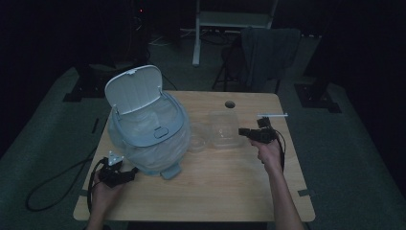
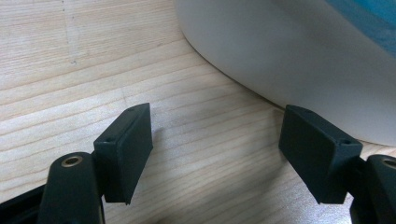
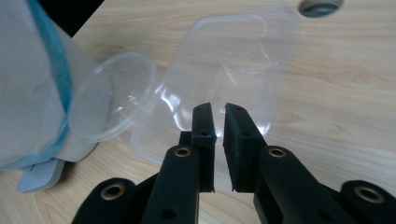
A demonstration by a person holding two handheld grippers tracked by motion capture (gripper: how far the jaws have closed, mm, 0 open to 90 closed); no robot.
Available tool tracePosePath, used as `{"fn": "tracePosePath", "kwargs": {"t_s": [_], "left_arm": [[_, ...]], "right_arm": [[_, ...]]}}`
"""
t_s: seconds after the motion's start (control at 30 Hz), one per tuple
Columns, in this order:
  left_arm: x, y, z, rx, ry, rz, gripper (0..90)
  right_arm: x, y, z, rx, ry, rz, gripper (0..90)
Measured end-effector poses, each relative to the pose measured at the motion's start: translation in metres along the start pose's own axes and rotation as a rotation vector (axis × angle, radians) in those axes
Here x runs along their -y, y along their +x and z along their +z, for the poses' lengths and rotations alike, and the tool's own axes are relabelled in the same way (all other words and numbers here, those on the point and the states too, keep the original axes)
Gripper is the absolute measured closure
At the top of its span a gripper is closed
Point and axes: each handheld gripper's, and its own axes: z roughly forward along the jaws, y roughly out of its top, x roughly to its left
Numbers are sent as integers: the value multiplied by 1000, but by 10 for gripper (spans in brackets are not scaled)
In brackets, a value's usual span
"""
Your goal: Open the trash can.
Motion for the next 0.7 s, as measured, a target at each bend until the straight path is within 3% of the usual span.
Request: {"fn": "tracePosePath", "kwargs": {"t_s": [0.07, 0.17, 0.23, 0.33, 0.43, 0.6, 0.7], "left_arm": [[0, 0, 0, 0, 0, 0, 264], [0, 0, 0, 1, 0, 1, 264], [0, 0, 0, 2, -1, 1, 264], [0, 0, 0, 1, 0, 1, 264], [0, 0, 0, -1, 4, 0, 265], [-1, -3, -3, -1, 18, -1, 284], [-1, -3, -4, 3, 21, 2, 329]], "right_arm": [[-1, 2, 1, -20, 1, -3, 790], [-6, 7, 7, 56, -6, -14, 708], [-5, 4, 11, 117, 18, 1, 663], [0, -2, 15, 166, 33, 32, 602], [5, -11, 18, 153, 43, 80, 568], [14, -27, 26, 69, 48, 179, 553], [18, -33, 32, 28, 68, 213, 652]]}}
